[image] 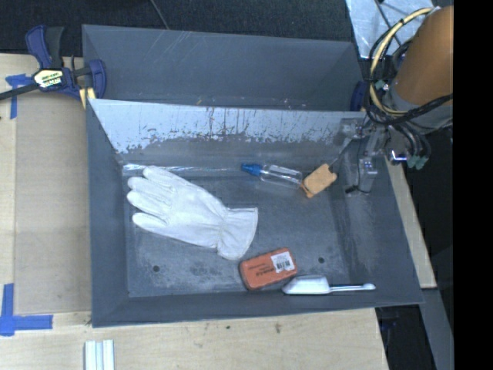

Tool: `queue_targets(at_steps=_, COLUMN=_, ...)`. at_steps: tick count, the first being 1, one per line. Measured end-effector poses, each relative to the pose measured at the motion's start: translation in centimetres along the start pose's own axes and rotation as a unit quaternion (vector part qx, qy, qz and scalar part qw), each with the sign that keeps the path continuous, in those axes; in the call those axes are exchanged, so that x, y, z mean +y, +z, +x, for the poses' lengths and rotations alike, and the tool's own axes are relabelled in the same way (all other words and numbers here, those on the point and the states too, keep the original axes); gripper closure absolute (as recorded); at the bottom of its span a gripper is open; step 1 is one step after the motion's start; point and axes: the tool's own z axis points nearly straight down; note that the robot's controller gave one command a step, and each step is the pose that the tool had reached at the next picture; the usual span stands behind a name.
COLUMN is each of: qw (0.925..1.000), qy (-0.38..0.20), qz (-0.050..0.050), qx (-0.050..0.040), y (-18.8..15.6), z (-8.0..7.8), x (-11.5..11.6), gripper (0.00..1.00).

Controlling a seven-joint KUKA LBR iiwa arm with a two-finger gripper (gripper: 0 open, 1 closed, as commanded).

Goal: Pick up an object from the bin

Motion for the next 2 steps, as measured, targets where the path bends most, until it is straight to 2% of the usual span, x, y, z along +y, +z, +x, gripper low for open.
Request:
queue_targets(at_steps=1, qw=1.0, qy=-0.001, qz=0.001, qx=-0.0042, y=-0.5, z=-0.1, x=0.1, gripper=0.0)
queue_targets(at_steps=2, qw=0.998, qy=0.063, qz=0.0, qx=-0.0052, y=6.5, z=-0.5, x=2.8, gripper=0.0)
